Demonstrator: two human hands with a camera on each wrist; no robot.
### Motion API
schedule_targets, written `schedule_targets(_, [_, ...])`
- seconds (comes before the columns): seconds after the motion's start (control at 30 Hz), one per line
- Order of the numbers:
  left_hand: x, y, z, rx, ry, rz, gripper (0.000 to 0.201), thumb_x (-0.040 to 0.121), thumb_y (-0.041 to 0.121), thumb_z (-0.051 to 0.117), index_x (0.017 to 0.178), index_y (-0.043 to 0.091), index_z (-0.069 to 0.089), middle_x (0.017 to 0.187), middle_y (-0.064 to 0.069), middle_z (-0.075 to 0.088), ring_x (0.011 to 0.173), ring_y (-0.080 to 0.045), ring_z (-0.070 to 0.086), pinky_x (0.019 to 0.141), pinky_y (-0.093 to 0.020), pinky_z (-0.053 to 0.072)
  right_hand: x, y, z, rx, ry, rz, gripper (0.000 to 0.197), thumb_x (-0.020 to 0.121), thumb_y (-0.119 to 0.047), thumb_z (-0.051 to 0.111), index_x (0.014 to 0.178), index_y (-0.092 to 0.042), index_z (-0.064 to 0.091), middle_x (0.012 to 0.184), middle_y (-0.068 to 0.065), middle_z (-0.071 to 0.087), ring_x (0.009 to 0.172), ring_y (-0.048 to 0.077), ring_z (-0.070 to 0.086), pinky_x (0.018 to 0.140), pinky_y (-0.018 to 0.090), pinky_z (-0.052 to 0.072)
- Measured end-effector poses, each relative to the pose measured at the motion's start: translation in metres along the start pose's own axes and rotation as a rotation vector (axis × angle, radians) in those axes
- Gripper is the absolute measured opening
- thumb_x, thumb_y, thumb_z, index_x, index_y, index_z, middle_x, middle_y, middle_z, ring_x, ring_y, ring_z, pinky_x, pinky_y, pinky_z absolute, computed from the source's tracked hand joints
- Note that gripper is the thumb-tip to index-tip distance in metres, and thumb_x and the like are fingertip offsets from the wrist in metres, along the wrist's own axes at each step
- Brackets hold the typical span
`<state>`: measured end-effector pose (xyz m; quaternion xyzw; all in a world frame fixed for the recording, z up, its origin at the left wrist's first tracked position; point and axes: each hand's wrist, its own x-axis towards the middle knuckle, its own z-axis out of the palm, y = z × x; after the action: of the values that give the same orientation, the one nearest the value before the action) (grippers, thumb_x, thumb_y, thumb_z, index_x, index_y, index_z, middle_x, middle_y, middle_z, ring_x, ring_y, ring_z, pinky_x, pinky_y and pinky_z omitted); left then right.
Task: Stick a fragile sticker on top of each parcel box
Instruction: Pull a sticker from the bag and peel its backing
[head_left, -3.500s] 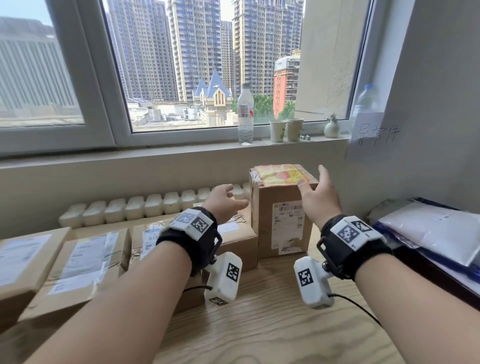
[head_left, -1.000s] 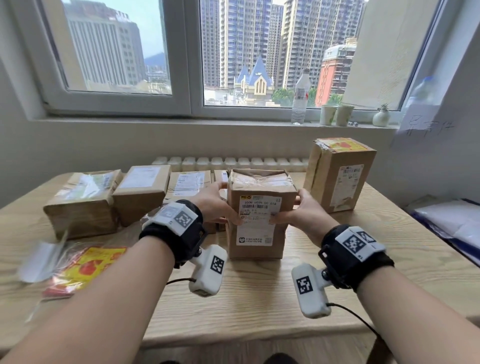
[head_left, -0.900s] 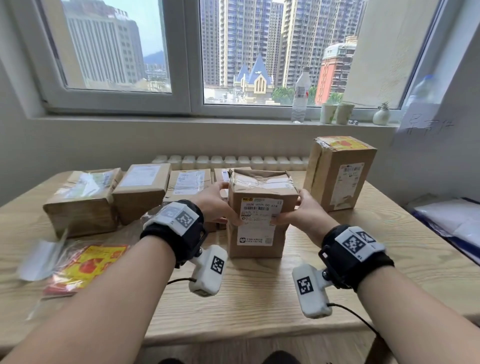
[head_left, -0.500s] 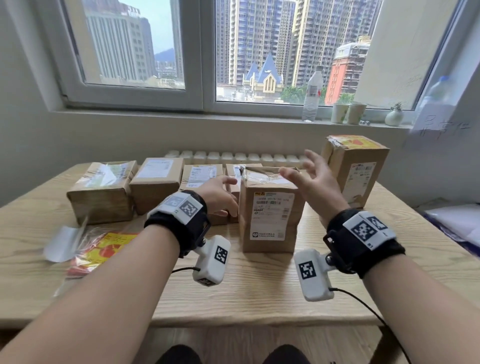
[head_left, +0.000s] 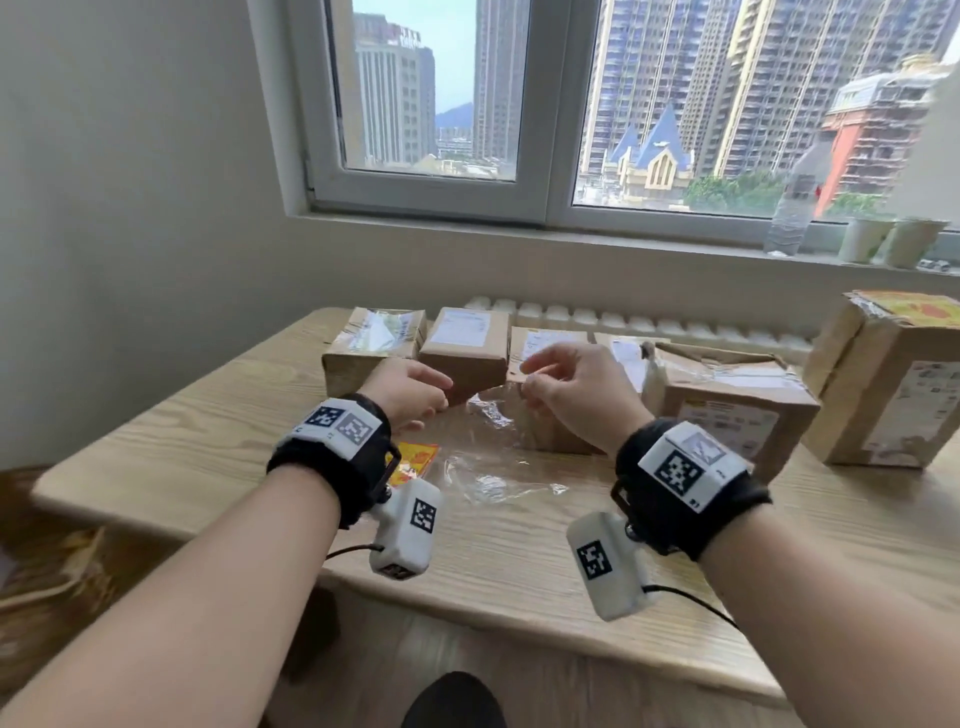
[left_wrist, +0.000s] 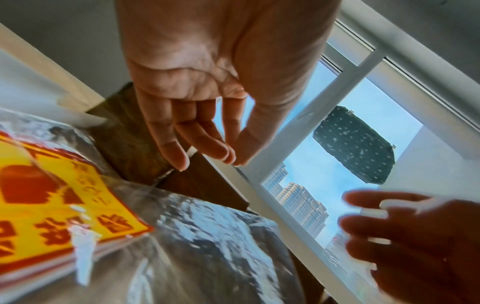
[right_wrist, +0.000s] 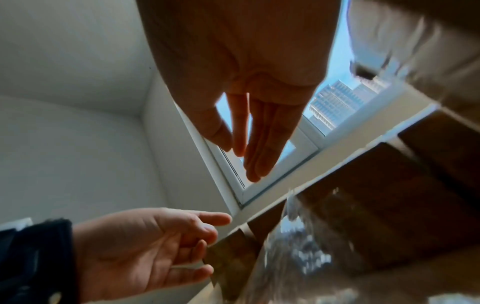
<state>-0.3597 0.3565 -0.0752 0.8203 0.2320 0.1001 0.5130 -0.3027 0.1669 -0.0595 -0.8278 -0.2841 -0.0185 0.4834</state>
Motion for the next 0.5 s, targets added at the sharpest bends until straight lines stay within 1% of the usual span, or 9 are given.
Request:
schedule_targets(0.07, [0.003, -0.013, -0.012, -0.007, 0.032, -0.025, 0.025, 0.083, -0.001, 0.061, 0.102, 0.012, 0.07, 0.089, -0.008, 0.065, 0.077, -0.015, 0.056, 0.078, -0.034, 0.054, 0.003, 0.007, 0.019, -0.038, -0.065, 0.061, 0.02, 0.086, -0.009, 0.061, 0.076, -0.026, 0.065, 0.077, 0.004, 0.073, 0.077, 0.019, 0.072, 0.077, 0.043, 0.059])
schedule_targets(0.17, [0.01, -0.032, -0.023, -0.01, 0.069, -0.061, 0.024, 0.083, 0.0, 0.061, 0.099, 0.014, 0.07, 0.085, -0.005, 0.064, 0.08, -0.016, 0.057, 0.08, -0.035, 0.054, 0.011, 0.02, 0.037, -0.12, -0.002, 0.165, 0.026, 0.085, -0.01, 0.055, 0.068, -0.027, 0.063, 0.082, 0.004, 0.072, 0.086, 0.021, 0.069, 0.082, 0.042, 0.057])
schedule_targets(0.23, [0.015, -0.044, -0.026, 0.002, 0.079, -0.078, 0.024, 0.082, 0.001, 0.063, 0.1, 0.015, 0.071, 0.079, -0.003, 0.062, 0.077, -0.015, 0.055, 0.075, -0.032, 0.052, 0.016, 0.029, 0.044, -0.145, 0.049, 0.26, 0.023, 0.084, -0.009, 0.05, 0.074, -0.026, 0.061, 0.089, 0.004, 0.07, 0.09, 0.022, 0.067, 0.084, 0.041, 0.056])
schedule_targets(0.27, [0.017, -0.05, -0.026, 0.016, 0.083, -0.077, 0.025, 0.081, 0.002, 0.064, 0.101, 0.015, 0.072, 0.079, -0.002, 0.062, 0.074, -0.014, 0.054, 0.071, -0.028, 0.049, 0.017, 0.031, 0.046, -0.148, 0.057, 0.307, 0.021, 0.084, -0.009, 0.048, 0.079, -0.024, 0.061, 0.092, 0.004, 0.069, 0.092, 0.023, 0.067, 0.085, 0.041, 0.055])
schedule_targets(0.37, [0.021, -0.065, -0.024, 0.049, 0.091, -0.09, 0.022, 0.083, 0.005, 0.064, 0.101, 0.016, 0.071, 0.092, -0.002, 0.066, 0.074, -0.011, 0.053, 0.061, -0.019, 0.04, 0.017, 0.04, 0.053, -0.19, 0.021, 0.412, 0.025, 0.083, -0.006, 0.045, 0.093, -0.018, 0.065, 0.102, 0.004, 0.065, 0.098, 0.024, 0.063, 0.091, 0.037, 0.052])
schedule_targets(0.4, [0.023, -0.068, -0.023, 0.048, 0.091, -0.101, 0.022, 0.084, 0.005, 0.063, 0.1, 0.017, 0.071, 0.096, -0.003, 0.067, 0.076, -0.011, 0.055, 0.057, -0.018, 0.039, 0.017, 0.042, 0.057, -0.191, 0.004, 0.431, 0.027, 0.083, -0.004, 0.045, 0.092, -0.016, 0.067, 0.102, 0.004, 0.066, 0.099, 0.025, 0.062, 0.091, 0.037, 0.051])
schedule_targets(0.43, [0.025, -0.07, -0.022, 0.038, 0.09, -0.11, 0.021, 0.084, 0.004, 0.062, 0.099, 0.018, 0.07, 0.099, -0.004, 0.068, 0.081, -0.013, 0.057, 0.055, -0.018, 0.039, 0.018, 0.045, 0.061, -0.162, -0.012, 0.444, 0.028, 0.081, -0.001, 0.045, 0.086, -0.016, 0.069, 0.1, 0.007, 0.068, 0.096, 0.026, 0.063, 0.089, 0.039, 0.052])
schedule_targets(0.47, [0.027, -0.072, -0.022, 0.031, 0.089, -0.114, 0.022, 0.084, 0.003, 0.062, 0.097, 0.019, 0.07, 0.101, -0.005, 0.068, 0.087, -0.014, 0.058, 0.056, -0.018, 0.04, 0.018, 0.045, 0.066, -0.084, -0.034, 0.469, 0.03, 0.08, 0.003, 0.044, 0.078, -0.015, 0.068, 0.096, 0.011, 0.069, 0.089, 0.029, 0.065, 0.085, 0.042, 0.054])
schedule_targets(0.5, [0.029, -0.074, -0.022, 0.027, 0.084, -0.12, 0.023, 0.084, 0.001, 0.061, 0.097, 0.019, 0.069, 0.101, -0.005, 0.068, 0.091, -0.016, 0.059, 0.059, -0.018, 0.041, 0.02, 0.046, 0.07, 0.032, -0.051, 0.492, 0.03, 0.08, 0.007, 0.043, 0.075, -0.011, 0.066, 0.092, 0.016, 0.068, 0.079, 0.032, 0.065, 0.077, 0.042, 0.057])
